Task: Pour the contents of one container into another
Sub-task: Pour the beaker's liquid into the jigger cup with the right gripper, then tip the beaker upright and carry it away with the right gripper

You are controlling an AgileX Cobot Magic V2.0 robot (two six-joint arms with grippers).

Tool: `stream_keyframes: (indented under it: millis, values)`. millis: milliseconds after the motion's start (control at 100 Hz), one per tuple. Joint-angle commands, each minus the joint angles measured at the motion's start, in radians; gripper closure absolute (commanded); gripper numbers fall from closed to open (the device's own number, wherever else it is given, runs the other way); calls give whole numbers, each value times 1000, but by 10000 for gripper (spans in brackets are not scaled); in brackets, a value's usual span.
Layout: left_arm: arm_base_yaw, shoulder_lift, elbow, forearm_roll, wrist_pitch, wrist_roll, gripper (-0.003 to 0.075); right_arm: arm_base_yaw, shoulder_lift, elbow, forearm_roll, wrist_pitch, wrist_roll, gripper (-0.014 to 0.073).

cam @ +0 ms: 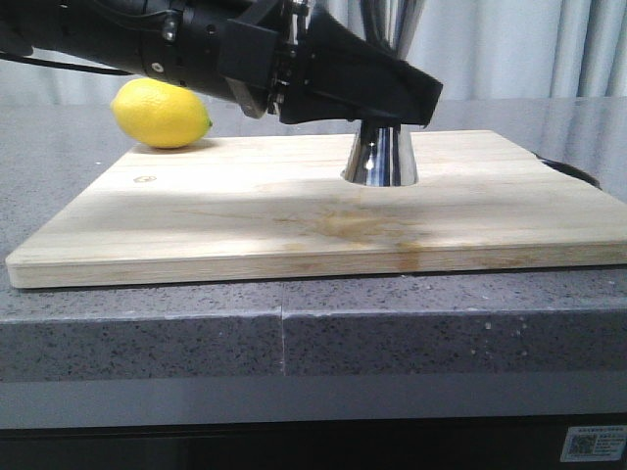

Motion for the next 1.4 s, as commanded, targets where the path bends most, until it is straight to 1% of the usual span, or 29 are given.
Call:
stream_keyframes:
  millis: [0,190,270,420,680,800,990,1130,1240,1320,1390]
  values:
    - [-8,-56,-28,-68,99,-6,687,0,-24,-37,-26,6,-4,400]
    - [-8,-56,-28,-68,99,-6,687,0,-24,-37,-29,6,-4,484]
    - [-8,-56,-28,-68,99,-6,687,0,-24,-37,-27,7,4,484]
    - [-8,-56,-28,-68,99,-6,687,0,-24,-37,53,10,19,483]
    - [-8,-56,-28,-68,101,-6,687,0,-24,-37,124,20,114,483]
    - [-8,-56,-28,-68,101,-6,687,0,-24,-37,158,48,227,483]
    - [-8,-56,-29,-68,101,-6,687,-3,-24,-37,183,122,522,483]
    - [-5,-56,-30,-67,99,-6,687,-4,-24,-37,183,187,703,483]
    - [7,-56,-30,-67,97,-6,687,-4,-24,-37,183,216,796,483]
    - [22,-56,-30,-67,97,-4,687,-6,-20,-37,183,216,829,483]
    - [39,-56,-30,-67,97,-3,687,-28,-8,-37,183,204,871,483]
